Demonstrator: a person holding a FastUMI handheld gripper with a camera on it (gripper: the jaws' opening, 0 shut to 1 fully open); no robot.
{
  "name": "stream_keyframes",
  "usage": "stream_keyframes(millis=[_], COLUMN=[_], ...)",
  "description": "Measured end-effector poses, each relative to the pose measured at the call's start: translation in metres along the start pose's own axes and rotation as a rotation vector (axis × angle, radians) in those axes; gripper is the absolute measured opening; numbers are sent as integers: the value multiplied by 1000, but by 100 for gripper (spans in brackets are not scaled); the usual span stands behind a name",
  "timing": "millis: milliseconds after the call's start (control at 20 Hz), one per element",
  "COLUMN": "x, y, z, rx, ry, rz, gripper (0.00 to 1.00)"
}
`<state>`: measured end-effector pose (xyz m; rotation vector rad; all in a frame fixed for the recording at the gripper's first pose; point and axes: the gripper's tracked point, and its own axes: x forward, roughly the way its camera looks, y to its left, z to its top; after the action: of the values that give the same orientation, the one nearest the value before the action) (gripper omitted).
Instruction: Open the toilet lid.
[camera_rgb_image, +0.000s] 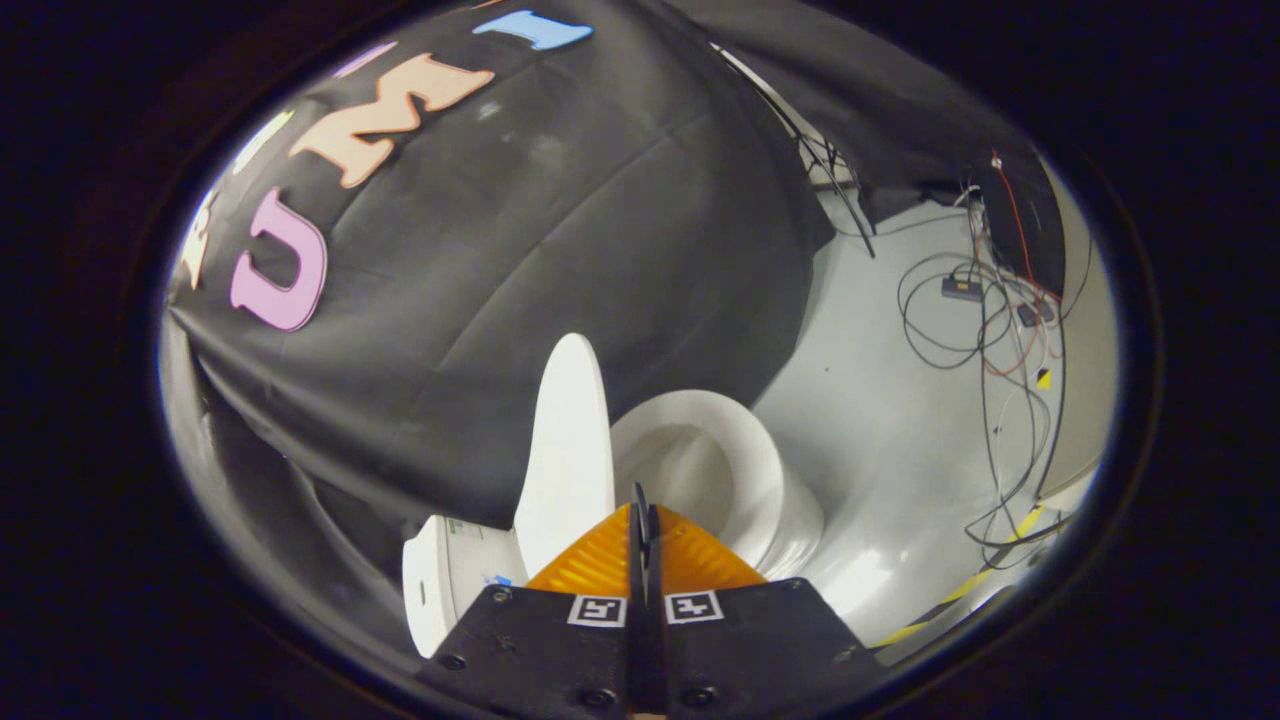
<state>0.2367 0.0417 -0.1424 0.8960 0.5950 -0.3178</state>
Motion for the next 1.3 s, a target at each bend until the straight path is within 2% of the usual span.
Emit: stream_keyframes(millis=[300, 700, 1300], x=[-33, -64, -82], y=[67, 143, 249], z=[-11, -36, -102], rx=[-141, -417, -783], ry=[-98, -239, -330], rz=[-50, -91, 30], gripper=[0, 0, 0])
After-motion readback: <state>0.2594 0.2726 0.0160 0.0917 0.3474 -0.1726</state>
